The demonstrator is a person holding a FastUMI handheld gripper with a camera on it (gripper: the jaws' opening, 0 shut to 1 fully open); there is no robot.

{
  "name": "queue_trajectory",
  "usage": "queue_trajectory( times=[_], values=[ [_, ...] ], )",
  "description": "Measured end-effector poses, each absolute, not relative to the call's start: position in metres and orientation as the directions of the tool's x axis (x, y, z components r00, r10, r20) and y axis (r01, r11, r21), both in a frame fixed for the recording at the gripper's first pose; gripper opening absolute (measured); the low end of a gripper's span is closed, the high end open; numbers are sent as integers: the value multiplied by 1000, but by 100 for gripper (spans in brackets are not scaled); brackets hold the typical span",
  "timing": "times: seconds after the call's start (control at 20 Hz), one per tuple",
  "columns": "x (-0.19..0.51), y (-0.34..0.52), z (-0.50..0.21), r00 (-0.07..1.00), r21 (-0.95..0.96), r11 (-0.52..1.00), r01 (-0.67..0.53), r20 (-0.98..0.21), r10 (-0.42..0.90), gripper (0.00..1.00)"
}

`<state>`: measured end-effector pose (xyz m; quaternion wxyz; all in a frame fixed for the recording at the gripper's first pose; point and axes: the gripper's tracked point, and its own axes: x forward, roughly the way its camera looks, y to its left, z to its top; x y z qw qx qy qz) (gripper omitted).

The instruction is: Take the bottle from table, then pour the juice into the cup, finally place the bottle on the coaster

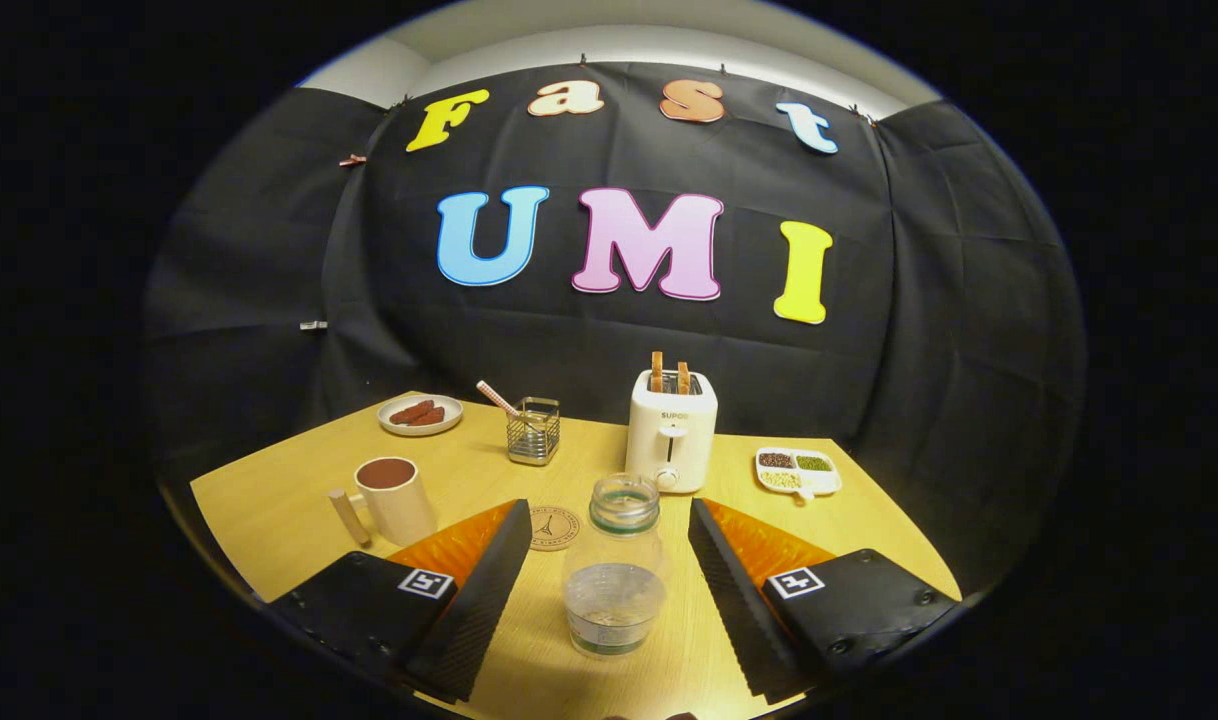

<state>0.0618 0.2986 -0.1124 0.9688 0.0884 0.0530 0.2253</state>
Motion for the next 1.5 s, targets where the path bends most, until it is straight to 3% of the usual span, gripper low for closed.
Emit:
queue_trajectory(
  times=[0.75,1.05,1.5],
  values=[
    [75,311,-164,879,192,877,-441,-105,465,97],
    [76,318,-166,867,187,865,-465,-102,488,82],
    [74,323,-164,847,127,851,-510,-102,522,80]
  ],
)
